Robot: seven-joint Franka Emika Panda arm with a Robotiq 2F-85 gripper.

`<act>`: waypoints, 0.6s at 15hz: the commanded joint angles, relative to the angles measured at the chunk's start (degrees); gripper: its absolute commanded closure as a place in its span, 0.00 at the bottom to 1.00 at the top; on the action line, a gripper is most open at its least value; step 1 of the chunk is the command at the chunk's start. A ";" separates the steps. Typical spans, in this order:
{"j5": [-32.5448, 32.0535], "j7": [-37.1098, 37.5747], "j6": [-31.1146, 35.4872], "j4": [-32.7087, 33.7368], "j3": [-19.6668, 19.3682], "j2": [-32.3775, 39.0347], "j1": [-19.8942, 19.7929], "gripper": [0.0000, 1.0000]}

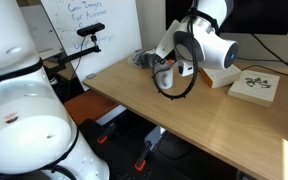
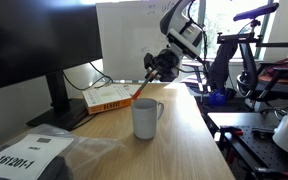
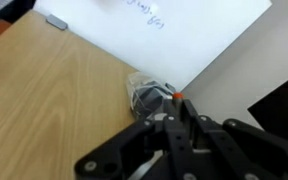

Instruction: Put the marker inside the bowl

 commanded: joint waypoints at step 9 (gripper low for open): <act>-6.09 1.04 -3.14 -0.65 0.67 -1.43 -0.18 0.97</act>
